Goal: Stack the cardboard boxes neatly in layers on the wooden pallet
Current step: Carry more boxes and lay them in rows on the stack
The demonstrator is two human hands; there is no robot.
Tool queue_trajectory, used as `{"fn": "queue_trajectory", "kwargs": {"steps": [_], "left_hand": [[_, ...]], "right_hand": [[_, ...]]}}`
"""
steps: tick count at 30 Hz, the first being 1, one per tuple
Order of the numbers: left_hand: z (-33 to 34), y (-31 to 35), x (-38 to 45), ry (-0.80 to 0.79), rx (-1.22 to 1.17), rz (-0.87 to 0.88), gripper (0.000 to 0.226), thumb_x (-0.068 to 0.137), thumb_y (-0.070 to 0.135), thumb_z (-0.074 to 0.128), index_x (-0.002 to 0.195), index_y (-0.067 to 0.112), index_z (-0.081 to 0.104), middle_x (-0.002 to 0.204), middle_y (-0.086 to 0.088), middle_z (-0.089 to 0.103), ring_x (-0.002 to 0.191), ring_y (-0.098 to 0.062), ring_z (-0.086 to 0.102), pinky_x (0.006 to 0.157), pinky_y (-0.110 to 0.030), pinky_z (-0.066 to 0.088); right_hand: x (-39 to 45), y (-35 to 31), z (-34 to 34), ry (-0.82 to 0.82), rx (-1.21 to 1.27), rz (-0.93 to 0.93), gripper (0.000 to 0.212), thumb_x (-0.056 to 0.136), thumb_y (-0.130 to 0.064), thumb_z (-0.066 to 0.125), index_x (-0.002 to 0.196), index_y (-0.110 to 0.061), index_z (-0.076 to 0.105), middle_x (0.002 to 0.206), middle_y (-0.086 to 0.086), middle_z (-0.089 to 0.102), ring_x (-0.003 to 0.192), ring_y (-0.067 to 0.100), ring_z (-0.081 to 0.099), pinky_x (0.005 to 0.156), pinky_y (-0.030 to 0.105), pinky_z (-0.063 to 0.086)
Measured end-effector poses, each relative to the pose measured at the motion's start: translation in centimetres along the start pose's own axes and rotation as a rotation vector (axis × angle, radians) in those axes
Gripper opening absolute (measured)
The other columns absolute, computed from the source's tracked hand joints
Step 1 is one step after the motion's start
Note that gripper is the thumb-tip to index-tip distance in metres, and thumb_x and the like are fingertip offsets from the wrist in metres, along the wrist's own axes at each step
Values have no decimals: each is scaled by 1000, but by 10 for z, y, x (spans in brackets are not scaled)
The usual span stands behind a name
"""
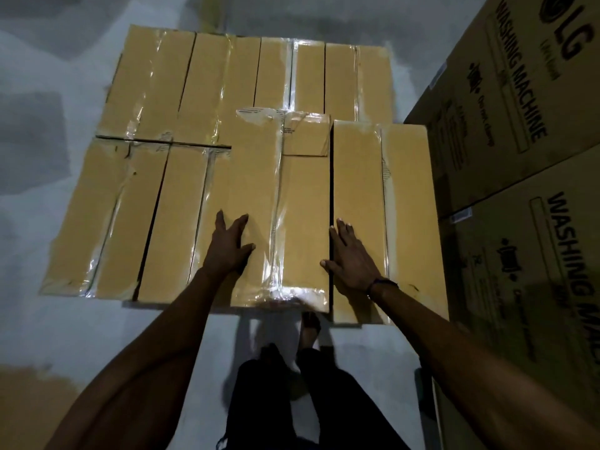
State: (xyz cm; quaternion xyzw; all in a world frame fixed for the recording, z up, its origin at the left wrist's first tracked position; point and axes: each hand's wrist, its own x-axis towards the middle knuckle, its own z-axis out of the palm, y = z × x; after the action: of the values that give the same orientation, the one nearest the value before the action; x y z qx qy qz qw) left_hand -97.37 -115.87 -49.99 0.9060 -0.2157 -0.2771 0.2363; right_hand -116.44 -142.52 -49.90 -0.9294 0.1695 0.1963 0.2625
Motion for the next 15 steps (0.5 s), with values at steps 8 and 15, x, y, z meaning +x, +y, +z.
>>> {"fn": "queue_trajectory", "kwargs": {"steps": [8,15], "left_hand": [[22,-15,-52,17,-35,-62,103,72,44,91,158,27,36,166,-27,3,146,-51,29,116,-53,34],[32,-24,-56,20,-37,-67,113,68,50,91,160,32,28,164,-27,8,149,-51,20,119,-55,31]], "right_hand": [[-71,18,29,-51,-42,-130,150,55,-86,74,164,-20,-3,170,5,-19,157,27,-15,124,49,4],[-74,22,41,-9,-87,-190,151,55,-75,86,164,-20,-3,170,4,-18,157,26,-17,125,53,2]]}}
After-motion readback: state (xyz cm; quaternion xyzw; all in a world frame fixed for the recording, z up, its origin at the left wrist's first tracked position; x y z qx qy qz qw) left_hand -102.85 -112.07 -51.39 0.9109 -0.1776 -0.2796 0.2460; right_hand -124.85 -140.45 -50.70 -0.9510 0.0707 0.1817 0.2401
